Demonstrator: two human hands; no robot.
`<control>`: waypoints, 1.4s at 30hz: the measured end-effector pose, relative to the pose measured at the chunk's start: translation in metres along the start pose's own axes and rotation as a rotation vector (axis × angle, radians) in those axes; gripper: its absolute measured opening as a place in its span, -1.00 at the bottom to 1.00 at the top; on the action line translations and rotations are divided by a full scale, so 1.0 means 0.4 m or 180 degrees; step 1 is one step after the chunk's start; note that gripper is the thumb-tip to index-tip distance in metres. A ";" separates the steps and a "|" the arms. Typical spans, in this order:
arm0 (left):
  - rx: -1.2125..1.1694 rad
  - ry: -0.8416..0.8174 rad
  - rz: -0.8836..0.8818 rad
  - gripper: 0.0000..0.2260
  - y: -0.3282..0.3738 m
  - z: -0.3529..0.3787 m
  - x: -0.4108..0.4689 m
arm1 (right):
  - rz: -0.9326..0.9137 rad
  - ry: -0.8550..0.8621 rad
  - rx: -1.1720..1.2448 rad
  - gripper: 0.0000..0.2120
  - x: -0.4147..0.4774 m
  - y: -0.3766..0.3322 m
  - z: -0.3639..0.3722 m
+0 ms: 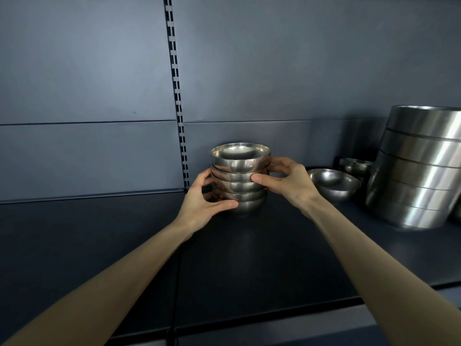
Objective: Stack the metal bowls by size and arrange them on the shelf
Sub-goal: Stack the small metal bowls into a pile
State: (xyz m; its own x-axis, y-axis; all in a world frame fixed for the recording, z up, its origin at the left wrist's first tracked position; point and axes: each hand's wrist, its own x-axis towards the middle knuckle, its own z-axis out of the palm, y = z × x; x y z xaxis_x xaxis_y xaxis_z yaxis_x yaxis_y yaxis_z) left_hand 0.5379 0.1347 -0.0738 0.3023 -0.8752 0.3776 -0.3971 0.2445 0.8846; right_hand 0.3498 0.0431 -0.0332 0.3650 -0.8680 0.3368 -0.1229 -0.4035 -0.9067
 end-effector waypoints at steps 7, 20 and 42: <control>0.0023 -0.0026 -0.0027 -0.08 -0.007 -0.003 0.009 | 0.0027 -0.0090 0.0049 -0.15 0.010 0.007 -0.003; -0.0225 -0.0045 -0.0064 -0.18 -0.007 -0.007 0.025 | -0.0021 -0.0171 0.0154 -0.45 0.050 0.025 0.002; -0.0291 -0.0062 -0.0123 -0.14 -0.007 -0.007 0.027 | 0.0078 -0.0145 0.0110 -0.43 0.045 0.025 0.004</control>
State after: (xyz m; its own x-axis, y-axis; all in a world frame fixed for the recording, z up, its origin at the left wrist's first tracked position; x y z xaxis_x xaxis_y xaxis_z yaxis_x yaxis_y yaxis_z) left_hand 0.5446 0.1257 -0.0717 0.2987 -0.8924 0.3383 -0.3045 0.2468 0.9200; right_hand 0.3566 0.0238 -0.0366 0.4041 -0.8630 0.3032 -0.1007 -0.3714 -0.9230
